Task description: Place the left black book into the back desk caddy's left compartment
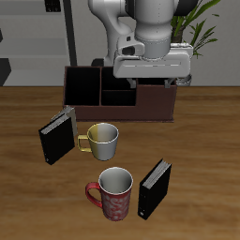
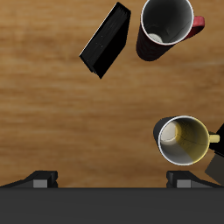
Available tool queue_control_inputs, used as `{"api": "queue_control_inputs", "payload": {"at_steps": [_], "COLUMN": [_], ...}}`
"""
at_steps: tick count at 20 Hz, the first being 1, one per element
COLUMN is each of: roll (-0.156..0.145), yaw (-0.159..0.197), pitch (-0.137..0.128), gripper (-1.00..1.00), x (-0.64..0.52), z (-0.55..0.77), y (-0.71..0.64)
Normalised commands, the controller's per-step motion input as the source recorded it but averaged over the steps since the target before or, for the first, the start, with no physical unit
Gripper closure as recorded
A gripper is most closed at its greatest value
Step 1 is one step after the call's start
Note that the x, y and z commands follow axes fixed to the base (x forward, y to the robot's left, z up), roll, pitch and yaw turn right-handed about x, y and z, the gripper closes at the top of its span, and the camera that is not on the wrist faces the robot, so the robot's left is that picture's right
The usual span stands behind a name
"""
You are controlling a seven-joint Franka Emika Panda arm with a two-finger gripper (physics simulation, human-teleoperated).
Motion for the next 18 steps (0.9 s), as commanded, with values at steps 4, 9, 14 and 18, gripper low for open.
{"api": "queue_control_inputs", "payload": {"at_steps": [4, 9, 14, 18], "roll": [-0.001, -0.023, -0.057, -0.042], "yaw": [-0.009, 0.008, -0.066, -0.057], "pitch": [-0.013, 0.0, -0.003, -0.022], "gripper": [-1.0, -1.0, -1.0, -1.0], "x": [0.23, 0.26, 0.29, 0.35], "z": [0.04, 0.04, 0.15, 0.12], "y": [0.33, 0.27, -0.09, -0.14]}}
